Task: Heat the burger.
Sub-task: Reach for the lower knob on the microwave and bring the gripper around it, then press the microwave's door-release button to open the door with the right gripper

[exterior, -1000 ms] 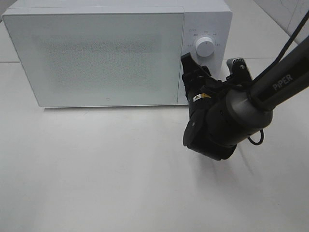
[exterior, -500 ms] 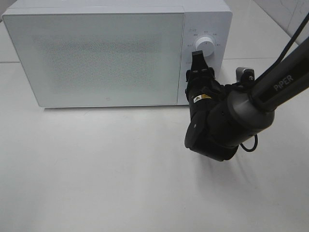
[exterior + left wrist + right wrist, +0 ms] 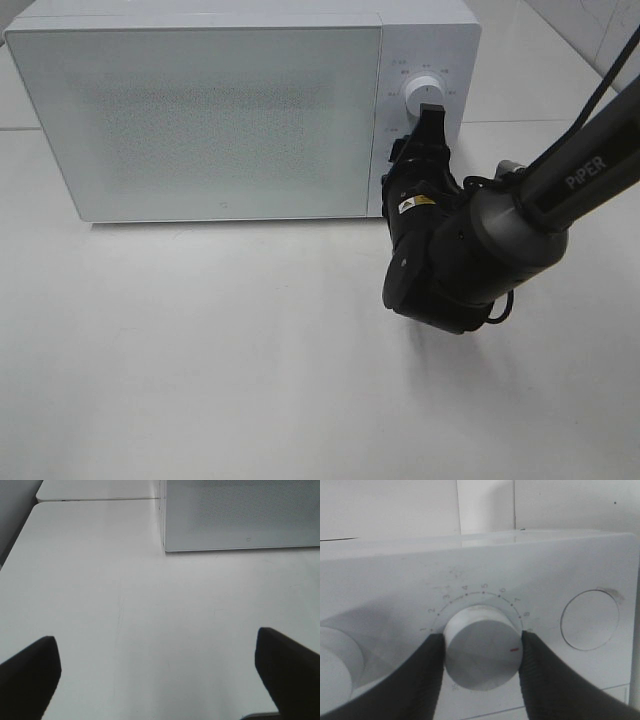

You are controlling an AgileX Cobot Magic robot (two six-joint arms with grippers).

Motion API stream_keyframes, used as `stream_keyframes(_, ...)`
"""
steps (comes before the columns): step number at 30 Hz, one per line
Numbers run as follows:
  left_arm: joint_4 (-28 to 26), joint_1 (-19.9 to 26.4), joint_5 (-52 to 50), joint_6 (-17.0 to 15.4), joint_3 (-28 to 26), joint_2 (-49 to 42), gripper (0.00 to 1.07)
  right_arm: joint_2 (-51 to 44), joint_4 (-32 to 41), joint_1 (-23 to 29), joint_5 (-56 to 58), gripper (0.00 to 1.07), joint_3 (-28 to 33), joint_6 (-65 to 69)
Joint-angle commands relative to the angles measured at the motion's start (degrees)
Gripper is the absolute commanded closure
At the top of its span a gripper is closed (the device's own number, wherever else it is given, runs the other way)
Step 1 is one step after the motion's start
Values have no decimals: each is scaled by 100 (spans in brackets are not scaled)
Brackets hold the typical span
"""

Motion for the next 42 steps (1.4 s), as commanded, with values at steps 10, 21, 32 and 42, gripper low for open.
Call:
stream_keyframes(10,-23,17,-74,-46,17,-97,9,-103,-1828,-11,-298,97,-304,424)
stream_keyframes(21,-23,17,-74,-46,17,-97,9,-103,-1398,-11,-120,34,206,-52)
stream_keyframes(32,-23,17,-74,-46,17,-97,9,-619,-1415,-11,275,32,991,-791)
stream_keyframes(42,-23,17,-74,-46,17,-97,9,-1329,-1576,-11,1066,33,1576,-1593)
